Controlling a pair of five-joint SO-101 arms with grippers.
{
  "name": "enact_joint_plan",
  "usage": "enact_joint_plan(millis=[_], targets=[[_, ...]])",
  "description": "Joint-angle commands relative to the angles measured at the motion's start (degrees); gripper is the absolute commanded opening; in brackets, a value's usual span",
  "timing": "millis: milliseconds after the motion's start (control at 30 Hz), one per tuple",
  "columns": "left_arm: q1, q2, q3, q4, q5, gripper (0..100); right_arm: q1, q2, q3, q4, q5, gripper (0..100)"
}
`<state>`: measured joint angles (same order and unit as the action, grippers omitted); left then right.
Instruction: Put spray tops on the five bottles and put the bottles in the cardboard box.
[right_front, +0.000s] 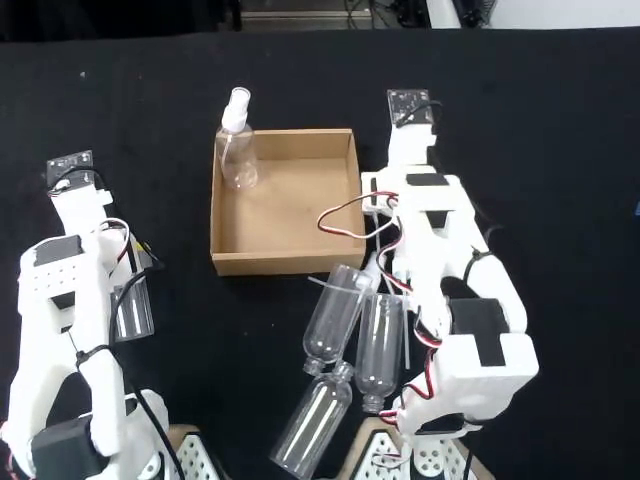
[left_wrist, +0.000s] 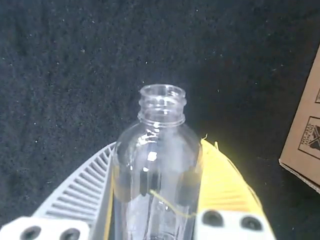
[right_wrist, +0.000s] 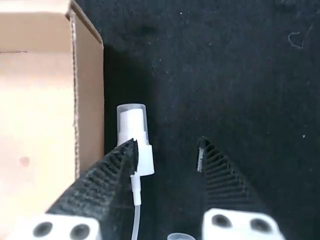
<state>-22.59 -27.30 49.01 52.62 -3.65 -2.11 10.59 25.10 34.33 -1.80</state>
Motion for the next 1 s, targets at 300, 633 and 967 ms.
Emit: enact_joint_plan(millis=[300, 633, 967], targets=[[0.7, -2.5, -0.9, -0.9, 0.5, 5, 6.8, -5.9, -3.1, 4.0, 0.0, 18.1], [0.7, -2.5, -0.9, -0.9, 0.5, 5, 2.2, -8.7, -3.1, 4.7, -4.0, 18.1], [0.7, -2.5, -0.8, -0.9, 0.5, 5, -1.0, -7.4, -3.0, 4.7, -4.0, 18.1]])
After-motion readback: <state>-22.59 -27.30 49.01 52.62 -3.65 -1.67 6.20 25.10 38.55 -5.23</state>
